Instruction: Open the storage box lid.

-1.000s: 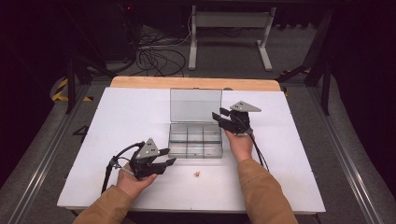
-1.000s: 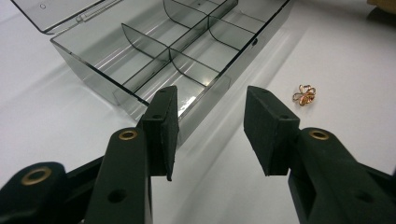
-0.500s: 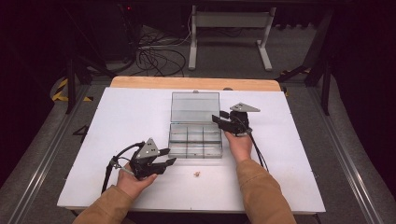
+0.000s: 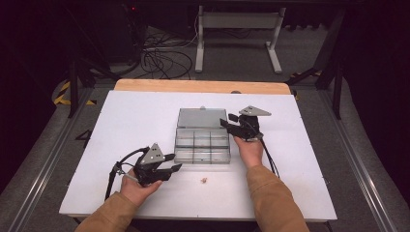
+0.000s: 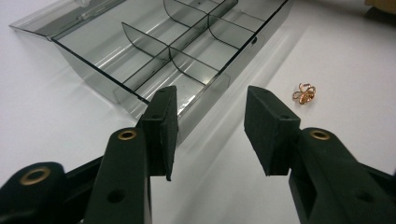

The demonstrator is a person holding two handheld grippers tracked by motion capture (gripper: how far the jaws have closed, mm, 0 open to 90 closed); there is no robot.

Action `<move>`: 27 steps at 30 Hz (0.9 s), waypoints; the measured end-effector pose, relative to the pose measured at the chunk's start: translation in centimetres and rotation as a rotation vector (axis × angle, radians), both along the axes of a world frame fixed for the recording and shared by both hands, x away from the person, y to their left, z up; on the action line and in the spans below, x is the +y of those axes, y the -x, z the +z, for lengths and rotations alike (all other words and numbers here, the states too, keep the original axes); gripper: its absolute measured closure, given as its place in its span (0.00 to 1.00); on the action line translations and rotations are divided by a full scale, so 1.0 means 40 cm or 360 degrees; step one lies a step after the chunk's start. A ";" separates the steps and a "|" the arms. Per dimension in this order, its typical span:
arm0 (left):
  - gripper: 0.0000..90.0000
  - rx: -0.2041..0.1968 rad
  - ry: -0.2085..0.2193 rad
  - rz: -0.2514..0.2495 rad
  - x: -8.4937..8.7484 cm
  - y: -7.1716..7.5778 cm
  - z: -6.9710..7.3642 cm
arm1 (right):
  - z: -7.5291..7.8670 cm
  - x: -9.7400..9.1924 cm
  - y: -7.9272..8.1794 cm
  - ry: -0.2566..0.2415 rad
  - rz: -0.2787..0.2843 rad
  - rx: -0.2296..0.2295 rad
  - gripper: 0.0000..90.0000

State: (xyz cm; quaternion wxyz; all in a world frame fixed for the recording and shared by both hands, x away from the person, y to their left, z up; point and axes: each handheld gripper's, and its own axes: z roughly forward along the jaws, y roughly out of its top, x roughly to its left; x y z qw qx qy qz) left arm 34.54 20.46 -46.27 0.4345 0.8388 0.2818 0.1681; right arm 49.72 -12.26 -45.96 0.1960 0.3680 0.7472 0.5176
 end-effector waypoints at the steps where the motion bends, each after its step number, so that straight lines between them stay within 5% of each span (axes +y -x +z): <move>1: 0.60 -0.0003 0.0005 -0.0003 0.004 0.002 0.003 | 0.006 -0.002 0.005 0.0023 0.0005 -0.0011 0.54; 13: 0.46 -0.0003 0.0145 0.0046 0.054 0.029 0.022 | 0.100 -0.010 0.109 0.0066 0.0152 -0.0070 0.36; 21: 0.39 -0.0028 0.0126 0.0045 0.051 0.047 0.032 | 0.148 -0.016 0.174 0.0000 0.0263 -0.0087 0.31; 27: 0.37 0.0000 0.0155 0.0038 0.060 0.048 0.034 | 0.168 -0.034 0.197 0.0028 0.0267 -0.0119 0.29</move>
